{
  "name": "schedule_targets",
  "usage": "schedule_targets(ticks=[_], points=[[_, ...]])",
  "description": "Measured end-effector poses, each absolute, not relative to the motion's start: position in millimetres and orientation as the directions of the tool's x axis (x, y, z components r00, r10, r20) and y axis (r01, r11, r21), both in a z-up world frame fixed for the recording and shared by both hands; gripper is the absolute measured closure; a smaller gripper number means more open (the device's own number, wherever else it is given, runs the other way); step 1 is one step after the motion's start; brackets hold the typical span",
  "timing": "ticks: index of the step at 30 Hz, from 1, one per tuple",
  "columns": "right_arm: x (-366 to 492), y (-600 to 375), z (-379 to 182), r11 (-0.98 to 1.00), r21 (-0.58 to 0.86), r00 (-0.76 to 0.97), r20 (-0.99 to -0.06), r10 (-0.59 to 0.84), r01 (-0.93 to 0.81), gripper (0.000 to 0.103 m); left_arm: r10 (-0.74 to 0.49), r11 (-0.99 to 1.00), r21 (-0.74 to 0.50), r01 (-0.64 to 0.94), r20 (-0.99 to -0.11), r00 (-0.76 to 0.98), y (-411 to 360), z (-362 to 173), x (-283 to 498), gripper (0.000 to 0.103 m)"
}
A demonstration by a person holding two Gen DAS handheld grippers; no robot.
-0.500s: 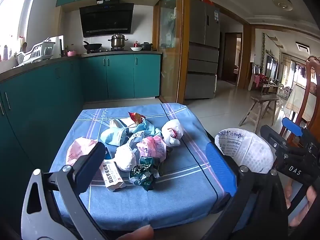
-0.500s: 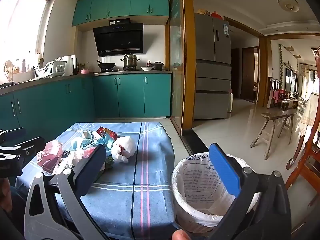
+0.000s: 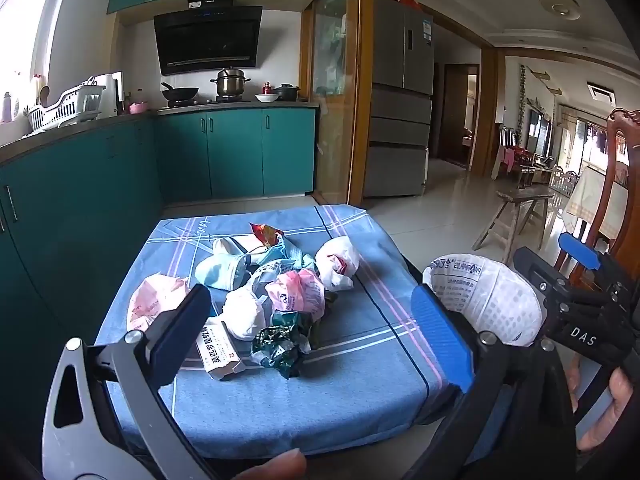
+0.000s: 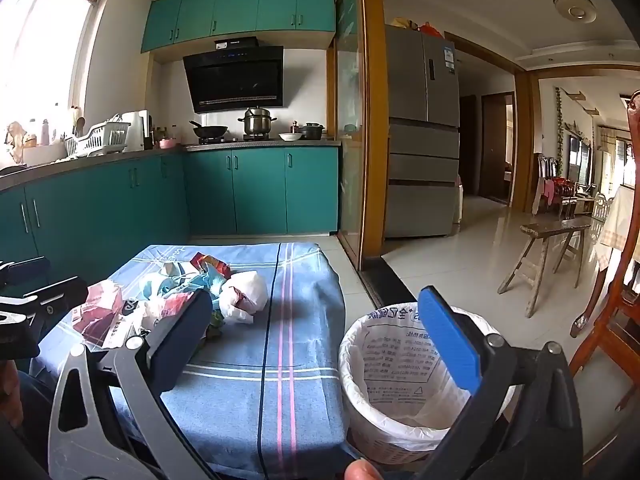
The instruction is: Collect trash
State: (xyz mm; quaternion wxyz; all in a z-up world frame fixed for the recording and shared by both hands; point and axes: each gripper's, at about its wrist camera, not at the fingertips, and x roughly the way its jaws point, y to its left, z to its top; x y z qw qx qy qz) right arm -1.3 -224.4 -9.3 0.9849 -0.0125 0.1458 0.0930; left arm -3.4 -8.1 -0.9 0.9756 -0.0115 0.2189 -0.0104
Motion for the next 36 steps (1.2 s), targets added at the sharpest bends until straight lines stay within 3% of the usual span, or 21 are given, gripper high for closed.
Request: schedule_targets(ticks=[36], points=[[8,-215,-14,0.983,-0.022,0.937,-0.307,0.169,-0.184,0.003,-0.058,0.998,-0.050,0.039,-0.470,0.881,-11,-6,6,0.003]])
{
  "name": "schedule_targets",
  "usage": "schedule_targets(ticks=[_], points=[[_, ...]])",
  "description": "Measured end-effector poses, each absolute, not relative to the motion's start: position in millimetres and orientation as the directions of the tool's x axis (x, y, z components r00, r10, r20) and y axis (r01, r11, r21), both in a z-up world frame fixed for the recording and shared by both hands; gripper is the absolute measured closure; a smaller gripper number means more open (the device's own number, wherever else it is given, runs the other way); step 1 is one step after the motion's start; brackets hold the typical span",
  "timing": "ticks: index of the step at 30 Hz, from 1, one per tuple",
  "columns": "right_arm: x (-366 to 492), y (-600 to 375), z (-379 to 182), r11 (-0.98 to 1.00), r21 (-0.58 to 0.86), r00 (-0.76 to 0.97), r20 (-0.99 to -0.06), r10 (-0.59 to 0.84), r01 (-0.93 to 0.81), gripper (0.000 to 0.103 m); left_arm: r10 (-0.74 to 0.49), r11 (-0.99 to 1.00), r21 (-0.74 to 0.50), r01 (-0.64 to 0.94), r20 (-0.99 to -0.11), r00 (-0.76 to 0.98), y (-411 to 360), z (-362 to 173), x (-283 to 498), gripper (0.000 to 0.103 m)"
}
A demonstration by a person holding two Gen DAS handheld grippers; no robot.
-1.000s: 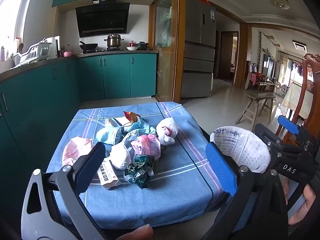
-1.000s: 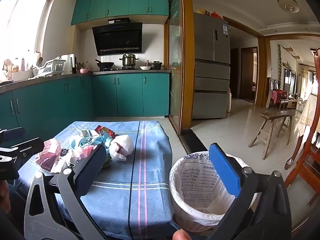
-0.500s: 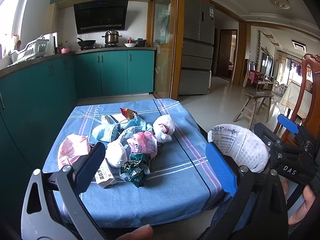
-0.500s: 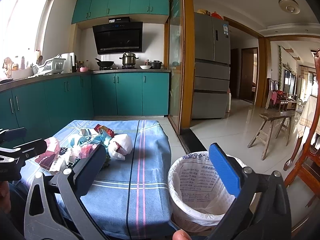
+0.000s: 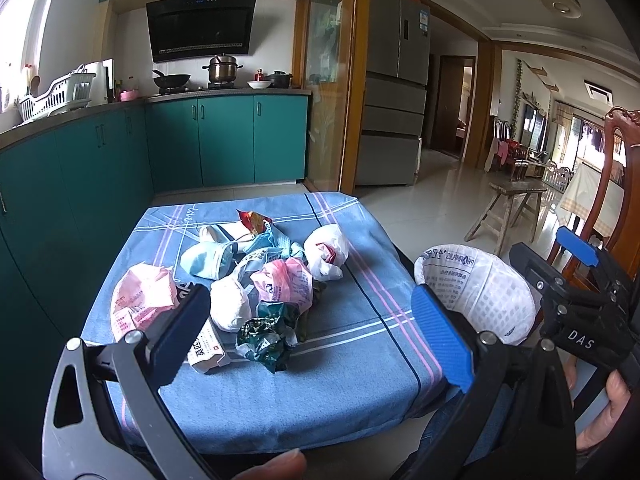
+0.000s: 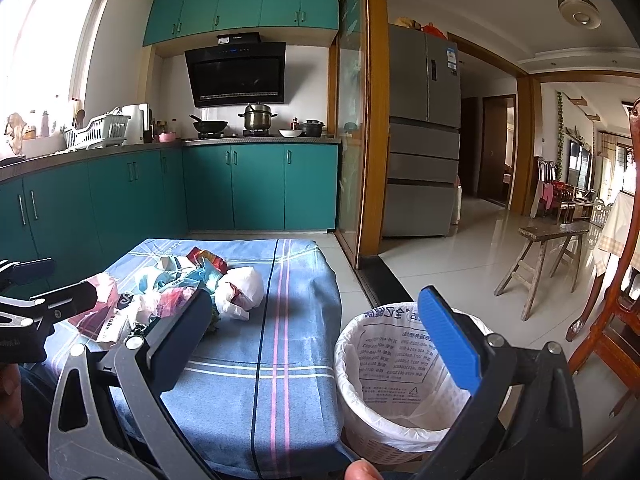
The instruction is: Collect trash
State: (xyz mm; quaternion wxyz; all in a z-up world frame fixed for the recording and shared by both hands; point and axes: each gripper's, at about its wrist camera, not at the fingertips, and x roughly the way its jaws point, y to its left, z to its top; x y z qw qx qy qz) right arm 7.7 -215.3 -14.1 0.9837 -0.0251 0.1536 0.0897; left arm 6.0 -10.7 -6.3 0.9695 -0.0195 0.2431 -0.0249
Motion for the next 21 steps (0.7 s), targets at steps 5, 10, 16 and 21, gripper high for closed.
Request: schedule_targets(ticks=[5,10,16,21], points=[[8.2,-215.3,-14.3,0.983,-0.022,0.936,-0.307,0.169,-0.184,0.003,-0.058,0.998,-0.049,0.039,-0.473,0.879,-11.4,-6.7,6.0,0.003],[9.1,-215.3,-15.4,0.982,-0.023,0.935,-0.312,0.169,-0.185,0.003,-0.061,0.998,-0.052,0.041,-0.478,0.876,-11.3,-8.1,7.3,0.003],[10.2,-215.6,-17.6,0.983,-0.021,0.935,-0.311,0.168,-0.184,0.003,-0.062,0.998,-0.053,0.042,-0.481,0.875,-12.1,-8.8,7.7,0.003],[9.5,-216.9,-20.2,0.983,-0.020,0.934,-0.316,0.167,-0.183,0.003,-0.063,0.998,-0.054,0.042,-0.484,0.873,-12.1,-11.3,8.8,0.003]])
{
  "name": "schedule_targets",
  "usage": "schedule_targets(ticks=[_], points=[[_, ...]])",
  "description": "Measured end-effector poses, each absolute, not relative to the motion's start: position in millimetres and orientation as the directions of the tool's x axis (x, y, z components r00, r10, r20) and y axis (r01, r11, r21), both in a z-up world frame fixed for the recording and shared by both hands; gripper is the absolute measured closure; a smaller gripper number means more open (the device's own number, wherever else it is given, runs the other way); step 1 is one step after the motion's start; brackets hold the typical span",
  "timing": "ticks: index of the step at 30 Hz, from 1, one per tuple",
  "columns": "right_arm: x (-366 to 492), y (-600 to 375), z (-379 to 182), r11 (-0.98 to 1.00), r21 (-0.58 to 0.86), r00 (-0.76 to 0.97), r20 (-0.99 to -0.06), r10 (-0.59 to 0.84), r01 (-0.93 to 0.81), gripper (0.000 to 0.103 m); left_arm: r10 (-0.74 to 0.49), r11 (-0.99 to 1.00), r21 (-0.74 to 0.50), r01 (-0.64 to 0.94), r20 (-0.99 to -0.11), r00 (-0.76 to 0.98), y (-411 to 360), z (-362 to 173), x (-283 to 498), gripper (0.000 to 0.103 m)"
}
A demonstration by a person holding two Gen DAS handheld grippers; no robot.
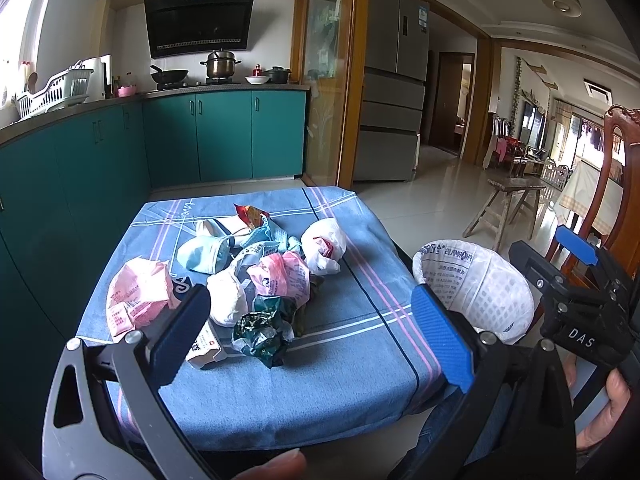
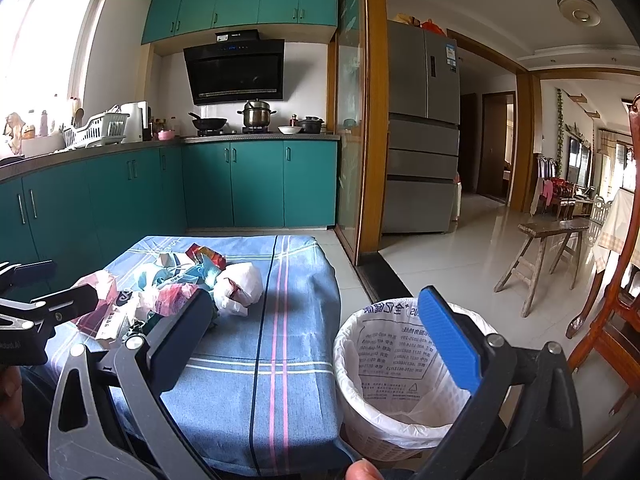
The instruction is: Collect trash
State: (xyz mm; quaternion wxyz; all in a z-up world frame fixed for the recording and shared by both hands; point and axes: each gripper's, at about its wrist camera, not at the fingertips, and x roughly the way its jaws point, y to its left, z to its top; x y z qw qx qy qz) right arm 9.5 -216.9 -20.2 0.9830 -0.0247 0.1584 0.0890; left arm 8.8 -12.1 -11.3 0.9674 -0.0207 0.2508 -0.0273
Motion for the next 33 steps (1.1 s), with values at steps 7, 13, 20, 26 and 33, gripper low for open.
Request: schedule_targets(ticks=[7,13,20,26,33], points=[[9.8,-216.1,-21.8,0.983,-0.023,0.934,-0.317,0.165,-0.181,0.003,-0.066,0.997,-0.056,0.045,-0.490,0.869,-11.9,-13.1,8.9,0.003],[9.4,-215.7,-22.4,0.984,-0.022,0.934,-0.318,0.162,-0.178,0.003,-0.067,0.997,-0.057,0.045,-0.489,0.870,-11.6,-13.6,8.5,0.003],[9.2,-216.6,-22.9,0.984,-0.023,0.934,-0.321,0.160,-0.177,0.003,-0.069,0.997,-0.058,0.047,-0.491,0.868,-11.5,-14.6,8.4,0.003],[8.7,-218.0,-22.6,0.985,-0.019,0.933,-0.322,0.159,-0.174,0.003,-0.072,0.997,-0.058,0.049,-0.499,0.864,-12.5,-16.6,10.6,0.003],[8.2,-218.9,-22.3,0.985,-0.019,0.933,-0.323,0.156,-0.171,0.003,-0.072,0.997,-0.058,0.050,-0.499,0.864,-12.4,-16.6,10.7,0.003]])
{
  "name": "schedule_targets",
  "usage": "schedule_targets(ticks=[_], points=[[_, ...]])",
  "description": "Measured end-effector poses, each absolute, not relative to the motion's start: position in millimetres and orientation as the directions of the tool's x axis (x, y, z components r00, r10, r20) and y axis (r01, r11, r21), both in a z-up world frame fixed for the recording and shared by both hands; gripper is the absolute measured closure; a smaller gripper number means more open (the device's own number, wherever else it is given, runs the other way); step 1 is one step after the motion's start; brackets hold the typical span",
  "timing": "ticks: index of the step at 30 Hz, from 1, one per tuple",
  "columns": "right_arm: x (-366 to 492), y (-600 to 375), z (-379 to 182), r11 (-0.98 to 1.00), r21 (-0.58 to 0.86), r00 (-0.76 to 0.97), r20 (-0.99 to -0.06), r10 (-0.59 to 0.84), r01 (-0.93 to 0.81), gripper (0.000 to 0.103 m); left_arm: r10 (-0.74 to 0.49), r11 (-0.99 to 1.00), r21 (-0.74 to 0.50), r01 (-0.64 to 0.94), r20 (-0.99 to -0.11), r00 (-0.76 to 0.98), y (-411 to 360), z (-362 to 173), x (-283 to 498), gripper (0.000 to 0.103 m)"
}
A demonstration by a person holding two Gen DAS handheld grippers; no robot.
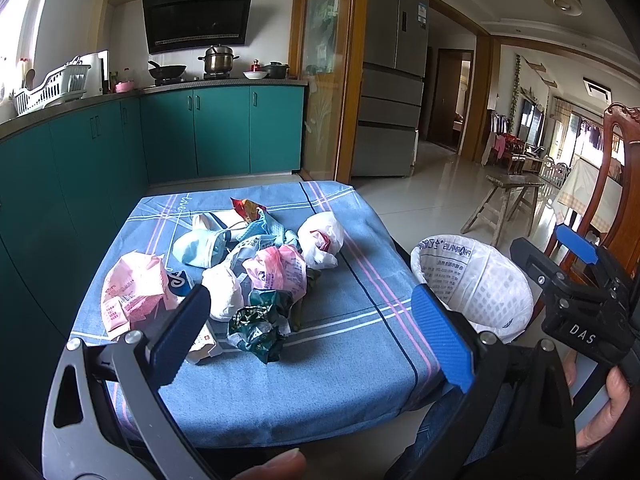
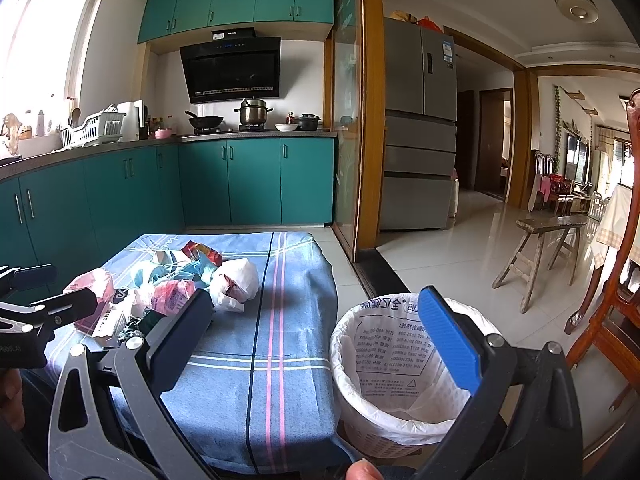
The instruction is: Collect trash
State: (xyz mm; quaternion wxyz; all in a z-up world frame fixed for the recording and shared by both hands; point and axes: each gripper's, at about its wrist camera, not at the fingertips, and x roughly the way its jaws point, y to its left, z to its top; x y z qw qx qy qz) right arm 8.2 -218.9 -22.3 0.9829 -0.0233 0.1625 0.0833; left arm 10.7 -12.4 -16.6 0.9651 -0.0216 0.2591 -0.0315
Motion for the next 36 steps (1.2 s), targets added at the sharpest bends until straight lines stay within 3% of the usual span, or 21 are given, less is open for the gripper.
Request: schedule_targets(ticks=[29,36], points=[[19,-223,-25,0.986,-0.021,0.928,-0.342,0.148,-0.165,0.003,-0.056,0.996,-0.087,0.010,-0.548,0.835,-2,-28,26,0.003],[57,-218,-24,0.975,0.032,0.887,-0.410,0.212,-0.218,0.003,0.101,0.990,-0.034,-0.134,-0.484,0.869,56,2,52,0.003]])
